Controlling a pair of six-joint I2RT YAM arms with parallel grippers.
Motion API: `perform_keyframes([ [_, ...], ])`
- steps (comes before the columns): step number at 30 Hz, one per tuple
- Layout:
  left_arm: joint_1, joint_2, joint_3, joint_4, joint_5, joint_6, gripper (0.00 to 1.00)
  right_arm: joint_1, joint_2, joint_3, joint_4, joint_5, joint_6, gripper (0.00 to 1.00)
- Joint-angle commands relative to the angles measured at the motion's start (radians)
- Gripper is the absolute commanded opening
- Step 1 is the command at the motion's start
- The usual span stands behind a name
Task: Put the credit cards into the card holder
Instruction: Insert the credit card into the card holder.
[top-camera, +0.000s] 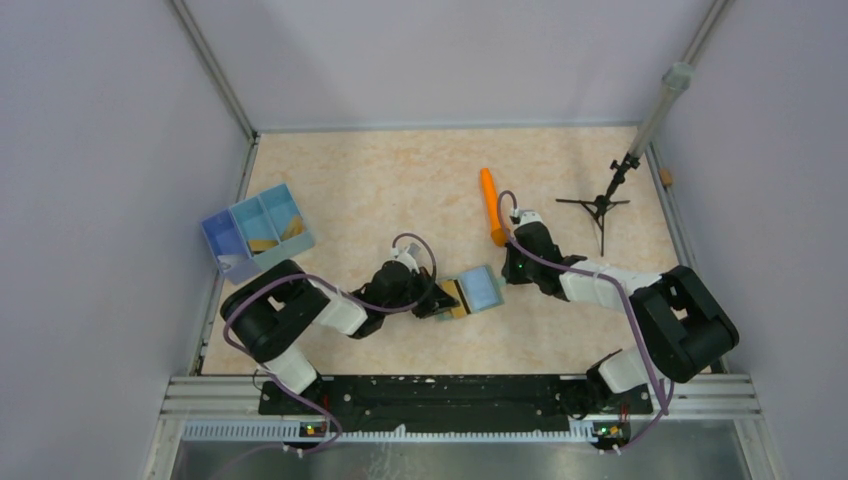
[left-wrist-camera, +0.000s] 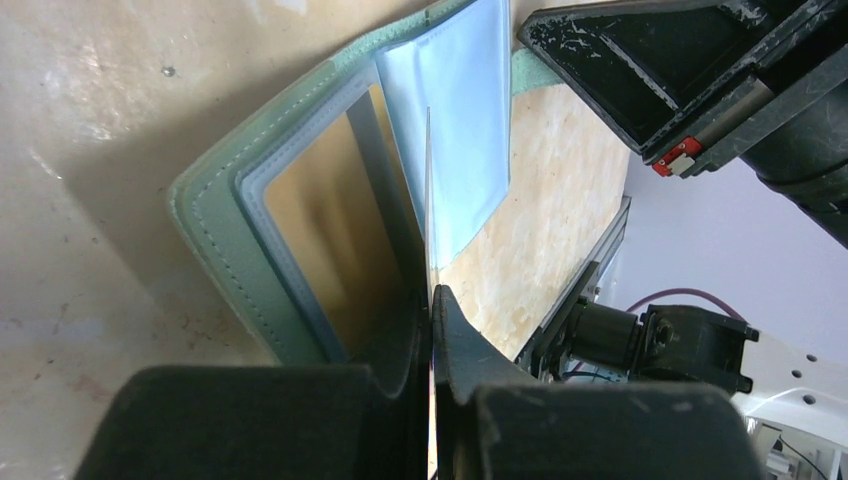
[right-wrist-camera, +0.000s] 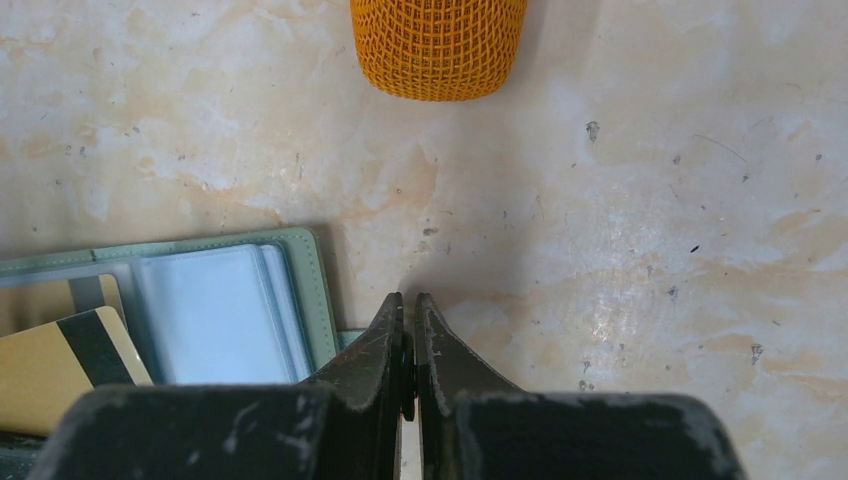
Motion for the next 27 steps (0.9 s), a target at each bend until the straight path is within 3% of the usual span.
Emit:
perform_keyframes([
  [1, 0.011, 0.02, -0.026, 0.101, 0.035, 0.021, 0.0, -0.009, 0.015, 0.036, -0.023, -0.001, 0.004, 0.0],
  [18, 0.048, 0.069, -0.031, 0.154, 0.124, -0.115, 0.0, -0.009, 0.02, 0.047, -0.03, 0.0, 0.003, 0.0],
  [27, 0.061, 0.13, -0.025, 0.28, 0.186, -0.16, 0.0, -0.009, 0.034, 0.053, -0.03, -0.005, 0.001, 0.0],
])
